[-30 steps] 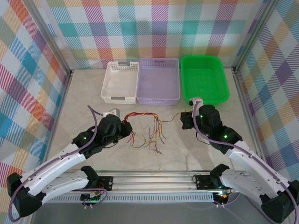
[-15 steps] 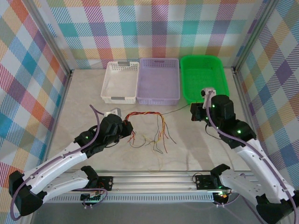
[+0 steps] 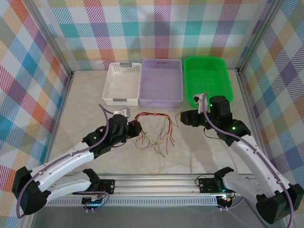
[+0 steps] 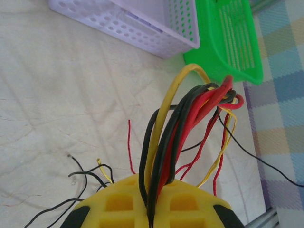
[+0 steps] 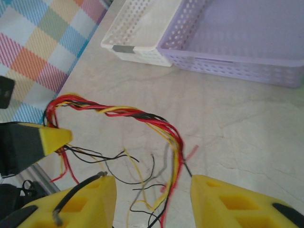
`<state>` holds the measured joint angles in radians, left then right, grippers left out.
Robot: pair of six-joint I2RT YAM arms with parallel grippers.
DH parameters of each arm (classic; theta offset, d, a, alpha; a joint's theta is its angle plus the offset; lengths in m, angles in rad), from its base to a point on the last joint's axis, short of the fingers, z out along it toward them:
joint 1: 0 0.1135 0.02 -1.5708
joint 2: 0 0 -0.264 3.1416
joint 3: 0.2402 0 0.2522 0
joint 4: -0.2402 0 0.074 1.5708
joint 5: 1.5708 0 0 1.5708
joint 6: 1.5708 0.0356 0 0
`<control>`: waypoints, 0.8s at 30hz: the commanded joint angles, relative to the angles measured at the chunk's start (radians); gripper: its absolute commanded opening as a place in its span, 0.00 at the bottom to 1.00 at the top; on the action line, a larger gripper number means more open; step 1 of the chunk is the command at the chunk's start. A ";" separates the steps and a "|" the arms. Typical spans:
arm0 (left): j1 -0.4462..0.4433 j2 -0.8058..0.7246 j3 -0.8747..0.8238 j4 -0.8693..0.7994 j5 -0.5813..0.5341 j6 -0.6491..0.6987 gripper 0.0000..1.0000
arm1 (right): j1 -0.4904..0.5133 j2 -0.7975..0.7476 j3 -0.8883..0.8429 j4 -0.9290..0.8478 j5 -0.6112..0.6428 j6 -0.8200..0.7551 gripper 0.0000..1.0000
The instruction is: Untangle the cables
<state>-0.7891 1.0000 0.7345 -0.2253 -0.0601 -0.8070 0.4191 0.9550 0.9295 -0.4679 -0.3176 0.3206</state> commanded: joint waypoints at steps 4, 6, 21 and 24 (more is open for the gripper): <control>0.006 0.091 0.161 0.018 0.078 0.203 0.00 | 0.002 0.037 0.059 0.063 0.018 -0.103 0.50; 0.006 0.118 0.210 -0.017 0.086 0.272 0.00 | 0.003 0.025 0.056 0.085 0.030 -0.122 0.54; 0.006 0.259 0.478 -0.273 -0.073 0.561 0.00 | 0.003 -0.171 0.014 0.170 0.160 -0.110 0.70; 0.006 0.272 0.504 -0.301 -0.113 0.581 0.00 | 0.003 -0.213 -0.005 0.210 0.127 -0.082 0.72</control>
<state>-0.7891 1.2652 1.1885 -0.4793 -0.1177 -0.2882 0.4191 0.7715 0.9360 -0.3206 -0.1665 0.2218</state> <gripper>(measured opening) 0.052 0.719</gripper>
